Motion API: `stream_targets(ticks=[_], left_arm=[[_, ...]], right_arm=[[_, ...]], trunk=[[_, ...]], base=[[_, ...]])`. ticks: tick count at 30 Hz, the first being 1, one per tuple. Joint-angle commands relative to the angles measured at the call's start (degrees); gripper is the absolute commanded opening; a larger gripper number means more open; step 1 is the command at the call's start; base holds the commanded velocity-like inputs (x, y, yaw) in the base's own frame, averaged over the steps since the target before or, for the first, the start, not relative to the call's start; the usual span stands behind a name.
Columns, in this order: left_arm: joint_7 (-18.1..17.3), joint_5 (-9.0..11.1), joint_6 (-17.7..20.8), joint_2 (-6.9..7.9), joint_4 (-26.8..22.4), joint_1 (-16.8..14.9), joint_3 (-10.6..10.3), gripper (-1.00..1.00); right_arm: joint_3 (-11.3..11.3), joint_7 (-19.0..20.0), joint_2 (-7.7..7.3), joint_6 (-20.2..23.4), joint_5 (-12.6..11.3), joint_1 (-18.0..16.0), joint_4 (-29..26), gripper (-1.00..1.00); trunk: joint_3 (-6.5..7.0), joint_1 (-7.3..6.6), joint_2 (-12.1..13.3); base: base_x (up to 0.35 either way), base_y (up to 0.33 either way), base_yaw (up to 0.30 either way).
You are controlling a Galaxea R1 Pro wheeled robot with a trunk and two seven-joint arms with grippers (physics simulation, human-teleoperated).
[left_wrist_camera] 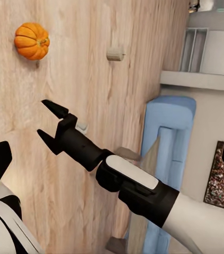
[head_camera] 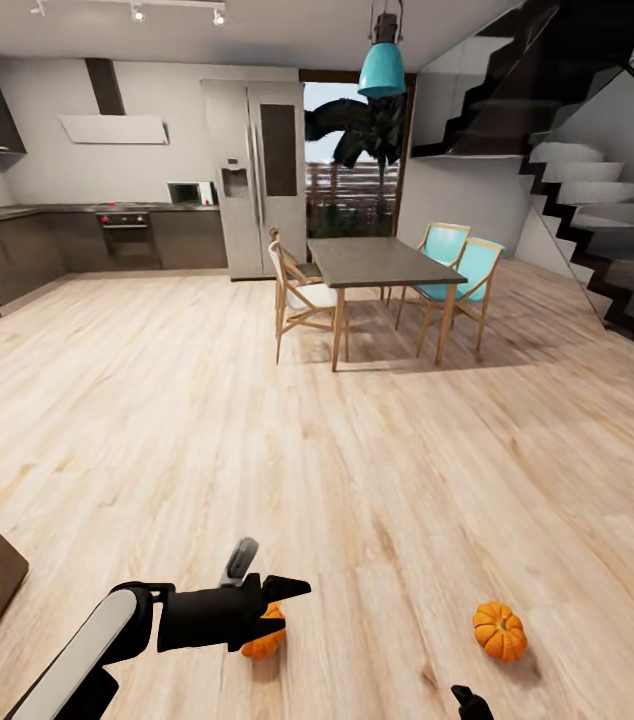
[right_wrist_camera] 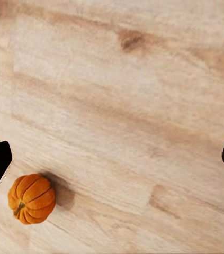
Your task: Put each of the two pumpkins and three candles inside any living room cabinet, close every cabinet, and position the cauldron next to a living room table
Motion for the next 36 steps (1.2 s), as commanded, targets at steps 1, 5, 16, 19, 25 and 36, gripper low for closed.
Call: stream_targets(ticks=[1, 5, 16, 19, 25, 36], left_arm=[[0.57, 0.6, 0.01, 0.04, -0.05, -0.04, -0.05, 1.0], [0.57, 0.6, 0.0, 0.04, -0.05, -0.04, -0.05, 1.0], [0.57, 0.61, -0.01, 0.04, -0.05, -0.04, -0.05, 1.0], [0.57, 0.61, -0.03, 0.04, -0.05, -0.04, -0.05, 1.0], [0.57, 0.6, -0.01, 0.04, -0.05, -0.04, -0.05, 1.0], [0.57, 0.6, -0.01, 0.04, 0.01, -0.04, -0.05, 1.0]], right_arm=[[0.1, 0.47, -0.01, 0.19, -0.44, -0.09, 0.23, 1.0], [0.1, 0.51, -0.01, 0.23, -0.46, -0.09, 0.23, 1.0], [0.1, 0.51, -0.01, 0.24, -0.49, -0.09, 0.23, 1.0], [0.1, 0.51, -0.05, 0.24, -0.49, -0.09, 0.23, 1.0], [0.08, 0.51, -0.08, 0.24, -0.48, -0.09, 0.23, 1.0], [0.05, 0.52, -0.02, 0.39, -0.5, -0.09, 0.23, 1.0]], trunk=[[-0.05, 0.01, -0.02], [-0.04, 0.01, -0.02], [-0.04, 0.01, -0.02], [-0.04, 0.01, -0.02], [-0.04, 0.01, -0.02], [-0.04, 0.01, -0.02]], base=[[0.12, -0.102, -0.023], [0.091, -0.082, -0.174], [0.01, -0.009, -0.272], [0.0, 0.0, -0.28], [0.078, -0.061, -0.281], [0.263, -0.153, -0.242]])
